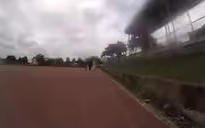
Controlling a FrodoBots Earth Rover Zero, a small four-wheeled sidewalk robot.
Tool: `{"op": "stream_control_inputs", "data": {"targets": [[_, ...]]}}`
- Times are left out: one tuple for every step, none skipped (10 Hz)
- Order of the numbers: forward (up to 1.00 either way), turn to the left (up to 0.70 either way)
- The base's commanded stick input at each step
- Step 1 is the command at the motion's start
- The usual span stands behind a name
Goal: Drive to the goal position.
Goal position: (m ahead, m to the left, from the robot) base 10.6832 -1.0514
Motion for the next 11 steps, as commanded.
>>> {"op": "stream_control_inputs", "data": {"targets": [[0.70, -0.02], [0.70, -0.22], [0.70, -0.22], [0.70, -0.21], [0.70, -0.20], [0.70, -0.15], [0.70, -0.06], [0.70, 0.00], [0.70, 0.00], [0.70, 0.00], [0.70, 0.00]]}}
